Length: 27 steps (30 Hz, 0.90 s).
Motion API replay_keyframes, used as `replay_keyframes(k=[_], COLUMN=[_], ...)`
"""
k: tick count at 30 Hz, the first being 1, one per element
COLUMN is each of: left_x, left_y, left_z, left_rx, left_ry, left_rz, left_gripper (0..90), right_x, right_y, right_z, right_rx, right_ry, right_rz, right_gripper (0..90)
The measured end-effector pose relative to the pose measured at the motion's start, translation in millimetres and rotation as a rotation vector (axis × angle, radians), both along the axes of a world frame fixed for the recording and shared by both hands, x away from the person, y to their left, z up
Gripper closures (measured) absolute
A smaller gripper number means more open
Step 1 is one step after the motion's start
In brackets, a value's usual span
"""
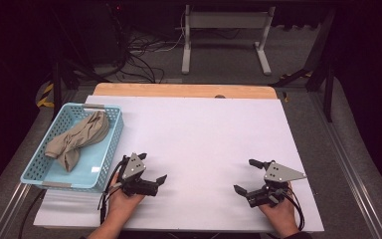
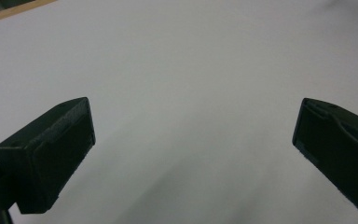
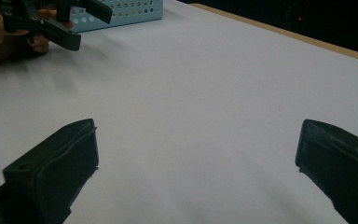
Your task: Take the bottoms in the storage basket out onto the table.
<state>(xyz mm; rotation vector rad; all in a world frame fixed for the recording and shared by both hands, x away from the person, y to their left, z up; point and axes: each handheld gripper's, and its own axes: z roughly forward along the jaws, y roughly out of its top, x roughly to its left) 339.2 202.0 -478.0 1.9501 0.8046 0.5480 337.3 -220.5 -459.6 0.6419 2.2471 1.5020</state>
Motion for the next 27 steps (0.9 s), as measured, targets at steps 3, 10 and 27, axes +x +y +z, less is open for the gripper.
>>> replay_keyframes(k=[3, 10, 27], left_x=[-0.1, -0.9, -2.1], left_y=[-0.3, -1.0, -1.5], left_z=[0.3, 1.5, 9.0], left_rx=[0.002, 0.004, 0.018], left_ry=[0.001, -0.003, -0.01], left_rz=[-0.001, -0.009, -0.019], left_gripper=[0.1, 0.3, 0.8], right_x=[-0.6, 0.0, -0.5], right_y=[-0.1, -0.1, 0.8], right_z=[0.0, -0.4, -1.0], right_rx=[0.0, 0.005, -0.003], right_ry=[-0.008, 0.001, 0.001], right_rz=[0.002, 0.007, 0.019], right_gripper=[0.0, 0.0, 0.0])
